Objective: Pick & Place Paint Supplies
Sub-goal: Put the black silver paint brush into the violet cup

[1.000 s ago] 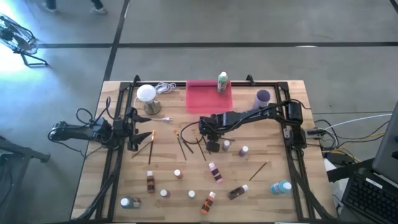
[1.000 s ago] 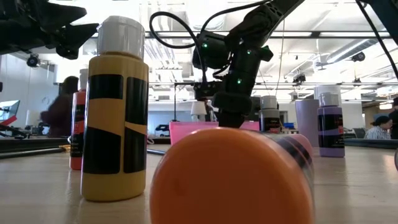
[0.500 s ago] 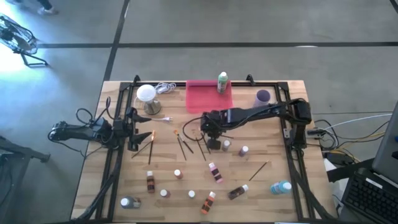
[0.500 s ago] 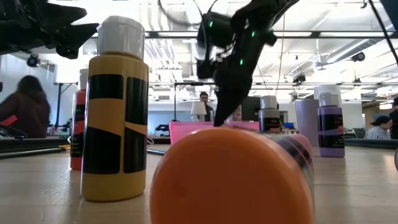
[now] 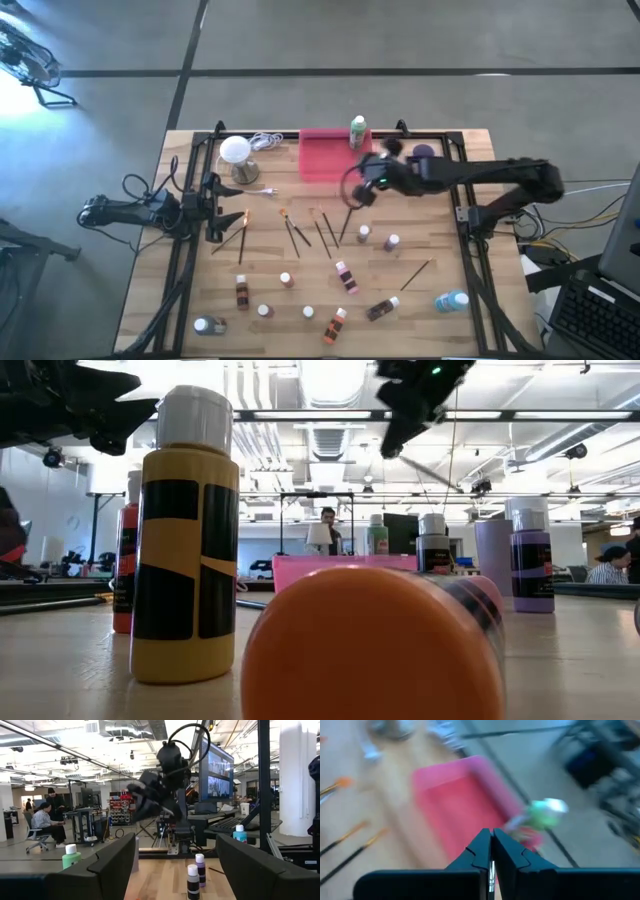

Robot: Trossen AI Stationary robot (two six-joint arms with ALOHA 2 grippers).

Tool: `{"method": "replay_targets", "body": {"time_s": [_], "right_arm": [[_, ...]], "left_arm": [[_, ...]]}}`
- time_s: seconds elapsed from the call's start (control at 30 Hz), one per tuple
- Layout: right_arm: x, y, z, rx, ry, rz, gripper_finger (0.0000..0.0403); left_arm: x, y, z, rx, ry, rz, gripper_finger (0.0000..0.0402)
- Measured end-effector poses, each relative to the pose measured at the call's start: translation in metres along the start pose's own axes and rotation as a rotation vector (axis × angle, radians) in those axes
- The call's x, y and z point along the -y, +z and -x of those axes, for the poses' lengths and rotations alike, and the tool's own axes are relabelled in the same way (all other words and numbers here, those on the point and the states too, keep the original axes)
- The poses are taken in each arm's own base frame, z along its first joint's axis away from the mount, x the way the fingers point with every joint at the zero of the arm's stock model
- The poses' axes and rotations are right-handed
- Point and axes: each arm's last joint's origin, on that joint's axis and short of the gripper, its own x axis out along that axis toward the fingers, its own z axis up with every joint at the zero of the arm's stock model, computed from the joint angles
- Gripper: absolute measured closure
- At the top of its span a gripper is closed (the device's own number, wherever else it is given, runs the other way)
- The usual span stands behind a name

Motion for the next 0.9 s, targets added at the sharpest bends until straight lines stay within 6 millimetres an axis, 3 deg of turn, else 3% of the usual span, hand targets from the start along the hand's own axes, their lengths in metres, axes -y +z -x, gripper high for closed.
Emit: {"method": "replay_targets", "body": {"time_s": [0.23, 0.43, 0.63, 0.9], "right_arm": [[0.053, -0.031, 0.028, 0.184, -0.262, -0.267, 0.0394], [0.084, -0.061, 0.033, 0.411, -0.380, -0.474, 0.0394], [0.099, -0.089, 0.025, 0.540, -0.481, -0.566, 0.0394], [0.102, -0.116, 0.004, 0.512, -0.545, -0.622, 0.0394]], "left_arm": [[0.000, 0.000, 0.000, -0.001, 0.005, 0.000, 0.0119], [0.000, 0.000, 0.000, -0.001, 0.008, 0.000, 0.0119], [0.000, 0.000, 0.000, -0.001, 0.008, -0.014, 0.0119], [0.000, 0.000, 0.000, -0.002, 0.009, -0.015, 0.0119]]}}
